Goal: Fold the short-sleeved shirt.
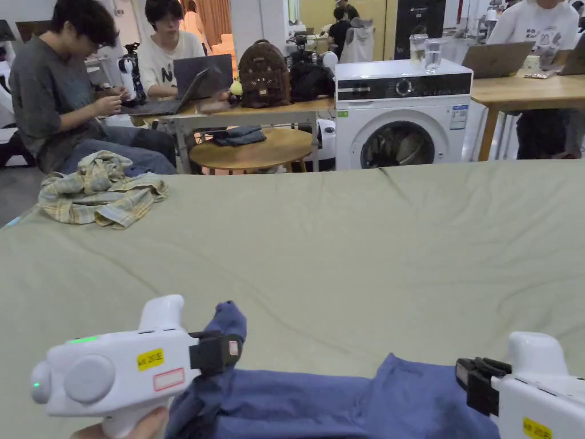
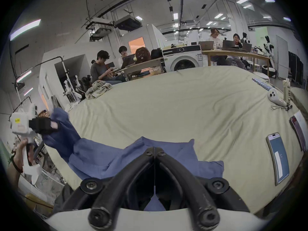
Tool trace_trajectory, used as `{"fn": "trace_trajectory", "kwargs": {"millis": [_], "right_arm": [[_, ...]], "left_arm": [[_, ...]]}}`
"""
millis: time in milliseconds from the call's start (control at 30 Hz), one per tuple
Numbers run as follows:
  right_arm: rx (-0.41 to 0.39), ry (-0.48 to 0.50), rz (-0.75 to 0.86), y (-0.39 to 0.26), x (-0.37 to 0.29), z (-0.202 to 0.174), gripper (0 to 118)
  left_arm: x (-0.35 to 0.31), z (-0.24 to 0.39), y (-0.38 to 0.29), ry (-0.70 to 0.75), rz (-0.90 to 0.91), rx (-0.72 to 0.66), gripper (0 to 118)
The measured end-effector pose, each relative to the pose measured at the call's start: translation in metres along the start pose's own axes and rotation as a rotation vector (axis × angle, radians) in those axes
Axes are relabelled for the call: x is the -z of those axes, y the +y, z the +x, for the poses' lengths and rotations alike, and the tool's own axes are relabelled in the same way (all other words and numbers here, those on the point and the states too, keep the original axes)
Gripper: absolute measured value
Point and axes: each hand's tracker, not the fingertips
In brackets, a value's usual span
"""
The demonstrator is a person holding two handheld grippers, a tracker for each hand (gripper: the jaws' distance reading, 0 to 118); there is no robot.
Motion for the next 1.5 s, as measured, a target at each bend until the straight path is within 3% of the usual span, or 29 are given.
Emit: {"fn": "trace_trajectory", "kwargs": {"millis": [100,167,200,267,367,400,433,467,533,633,667,767,933,967,1000,1033,1133,1267,1333,1400,1467,1500], "right_arm": [[-0.028,-0.054,0.015,-0.004,-0.002,0.010,0],[-0.028,-0.063,0.019,-0.007,-0.001,0.017,0],[-0.018,-0.074,0.008,-0.007,0.000,0.019,0],[0.005,-0.049,0.005,-0.008,0.000,0.023,0],[0.016,-0.048,0.005,-0.008,0.001,0.020,0],[0.027,-0.034,0.002,-0.009,0.002,0.020,0],[0.038,-0.023,0.001,-0.009,0.002,0.018,0],[0.039,-0.016,-0.001,-0.008,0.002,0.015,0],[0.022,-0.016,0.000,-0.007,0.003,0.006,0],[-0.030,-0.021,-0.002,-0.004,0.008,-0.008,0],[-0.032,-0.006,-0.004,-0.004,0.008,-0.010,0],[-0.049,0.002,-0.018,-0.005,0.007,-0.015,0],[-0.095,-0.025,-0.030,0.003,0.002,-0.013,0],[-0.096,-0.026,-0.032,0.006,0.002,-0.012,0],[-0.092,-0.028,-0.030,0.008,0.001,-0.011,0],[-0.088,-0.024,-0.028,0.008,0.000,-0.010,0],[-0.066,-0.009,-0.031,0.009,0.001,-0.009,0],[-0.062,0.004,-0.031,0.010,0.001,-0.011,0],[-0.053,0.008,-0.032,0.011,0.001,-0.011,0],[-0.035,0.013,-0.033,0.013,-0.001,-0.009,0],[-0.024,0.010,-0.033,0.013,-0.004,-0.006,0],[-0.024,0.004,-0.031,0.013,-0.006,-0.005,0]], "left_arm": [[0.068,0.018,-0.080,0.038,-0.098,0.052,4],[0.035,0.037,-0.119,-0.017,-0.170,0.078,4],[-0.003,0.048,-0.139,-0.065,-0.209,0.098,12],[-0.046,0.059,-0.135,-0.124,-0.204,0.101,55],[-0.096,0.080,-0.055,-0.205,-0.104,0.030,53],[-0.119,0.080,-0.021,-0.239,-0.056,0.001,41],[-0.126,0.082,0.026,-0.252,-0.007,-0.050,17],[-0.103,0.082,0.075,-0.226,0.017,-0.109,0],[-0.036,0.062,0.125,-0.157,0.056,-0.168,0],[-0.112,0.068,0.092,-0.266,-0.146,-0.183,0],[-0.122,0.072,0.052,-0.280,-0.212,-0.151,0],[-0.054,0.077,-0.068,-0.185,-0.270,-0.041,0],[-0.148,0.069,0.016,-0.284,-0.164,-0.084,0],[-0.150,0.059,0.038,-0.278,-0.104,-0.095,15],[-0.152,0.045,0.074,-0.266,-0.067,-0.125,47],[-0.147,0.032,0.096,-0.250,-0.038,-0.143,61],[-0.136,-0.022,0.185,-0.199,0.045,-0.231,61],[-0.122,-0.091,0.311,-0.163,-0.004,-0.431,61],[-0.119,-0.116,0.353,-0.182,-0.028,-0.510,61],[-0.168,-0.146,0.427,-0.283,-0.070,-0.636,61],[-0.248,-0.172,0.475,-0.432,-0.108,-0.720,53],[-0.243,-0.175,0.487,-0.434,-0.102,-0.742,27]]}}
